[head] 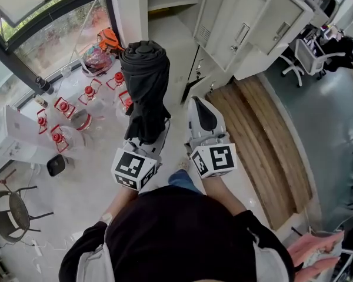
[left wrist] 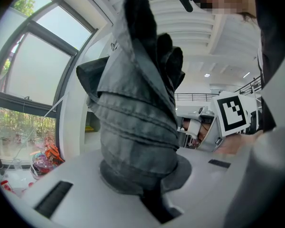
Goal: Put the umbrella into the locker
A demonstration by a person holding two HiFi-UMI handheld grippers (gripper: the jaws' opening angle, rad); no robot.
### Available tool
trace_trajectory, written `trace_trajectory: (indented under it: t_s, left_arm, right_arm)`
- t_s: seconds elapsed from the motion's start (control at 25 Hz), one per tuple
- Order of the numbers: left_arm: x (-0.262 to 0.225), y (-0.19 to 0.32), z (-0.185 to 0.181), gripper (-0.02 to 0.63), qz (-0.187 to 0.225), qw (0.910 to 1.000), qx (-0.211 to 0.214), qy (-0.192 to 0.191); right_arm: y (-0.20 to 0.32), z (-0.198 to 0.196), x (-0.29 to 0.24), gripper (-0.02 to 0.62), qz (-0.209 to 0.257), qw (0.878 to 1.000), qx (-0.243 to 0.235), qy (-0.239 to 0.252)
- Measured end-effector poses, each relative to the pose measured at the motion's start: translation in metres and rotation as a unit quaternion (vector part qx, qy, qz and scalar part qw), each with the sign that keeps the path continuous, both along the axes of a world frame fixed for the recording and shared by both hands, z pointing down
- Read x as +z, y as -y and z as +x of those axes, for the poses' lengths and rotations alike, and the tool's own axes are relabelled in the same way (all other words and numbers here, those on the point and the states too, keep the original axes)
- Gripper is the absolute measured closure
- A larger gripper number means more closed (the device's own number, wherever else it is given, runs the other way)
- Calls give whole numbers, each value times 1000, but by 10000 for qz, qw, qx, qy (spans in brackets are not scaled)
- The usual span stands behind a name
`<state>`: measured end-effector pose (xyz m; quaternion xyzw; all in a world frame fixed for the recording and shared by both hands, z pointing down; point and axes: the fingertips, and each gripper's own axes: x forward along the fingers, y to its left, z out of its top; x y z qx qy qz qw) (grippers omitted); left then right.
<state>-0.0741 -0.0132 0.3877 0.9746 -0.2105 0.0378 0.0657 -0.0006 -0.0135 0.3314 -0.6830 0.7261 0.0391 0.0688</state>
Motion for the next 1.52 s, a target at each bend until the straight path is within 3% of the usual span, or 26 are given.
trace_trajectory:
  t_s: [0.36, 0.68, 1.08, 1.52]
  left_arm:
    - [-8, 49, 83, 571, -1, 9990, -452, -41]
    - [-2, 70, 128, 571, -155, 9963, -850, -6]
    - [3, 109, 150, 571, -303, 9948, -971, 39]
    - [1, 189, 166, 571, -327, 9952, -921, -16]
  right_arm:
    - [58, 76, -10, 592, 48, 9982, -586, -86]
    - [84, 117, -3, 592, 43, 9945, -1047, -31]
    - [120, 134, 11, 592, -86, 9923, -1230, 65]
    - [191, 127, 18, 592, -207, 9890, -1464, -92]
